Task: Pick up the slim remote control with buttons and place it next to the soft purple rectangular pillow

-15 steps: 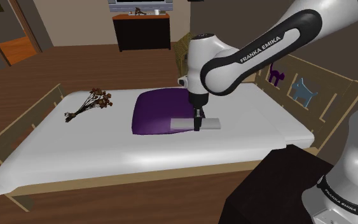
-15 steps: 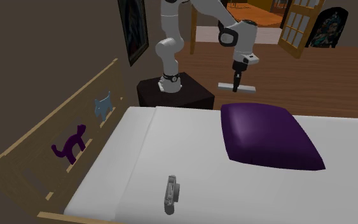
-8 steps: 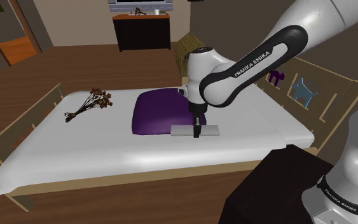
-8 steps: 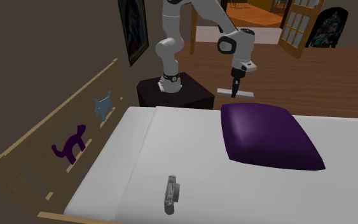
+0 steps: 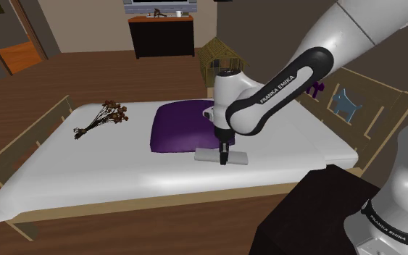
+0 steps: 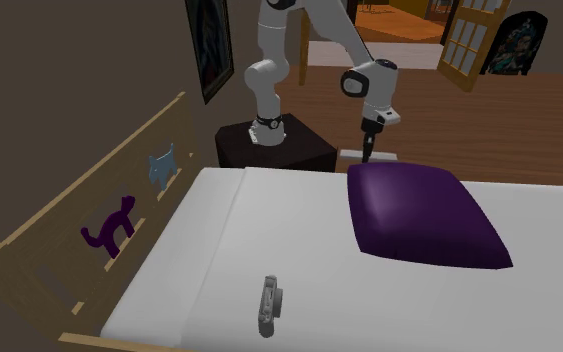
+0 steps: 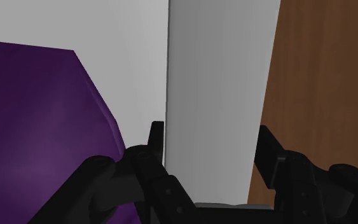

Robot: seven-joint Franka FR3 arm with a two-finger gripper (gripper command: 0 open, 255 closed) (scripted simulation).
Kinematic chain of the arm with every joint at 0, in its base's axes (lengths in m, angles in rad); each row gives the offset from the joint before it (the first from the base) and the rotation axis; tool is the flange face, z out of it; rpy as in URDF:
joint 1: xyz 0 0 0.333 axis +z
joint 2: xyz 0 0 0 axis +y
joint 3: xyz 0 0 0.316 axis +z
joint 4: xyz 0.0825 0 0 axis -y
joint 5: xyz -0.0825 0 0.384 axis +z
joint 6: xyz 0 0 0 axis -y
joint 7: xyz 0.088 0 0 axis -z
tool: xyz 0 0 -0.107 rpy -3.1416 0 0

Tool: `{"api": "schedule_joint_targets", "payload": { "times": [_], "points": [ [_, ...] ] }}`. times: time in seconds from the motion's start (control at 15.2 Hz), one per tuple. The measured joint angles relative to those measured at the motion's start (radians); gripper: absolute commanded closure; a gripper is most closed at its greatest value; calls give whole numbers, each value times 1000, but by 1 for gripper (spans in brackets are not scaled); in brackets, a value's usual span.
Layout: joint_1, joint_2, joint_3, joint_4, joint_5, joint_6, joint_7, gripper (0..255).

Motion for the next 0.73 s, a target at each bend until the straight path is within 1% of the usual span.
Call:
{"api": "schedule_joint_targets", "payload": {
  "times": [0.46, 0.73],
  "points": [
    [-4, 81, 6, -10, 18, 90, -11, 255],
    [-5, 93, 8, -10, 22, 105, -13, 255]
  ]
}}
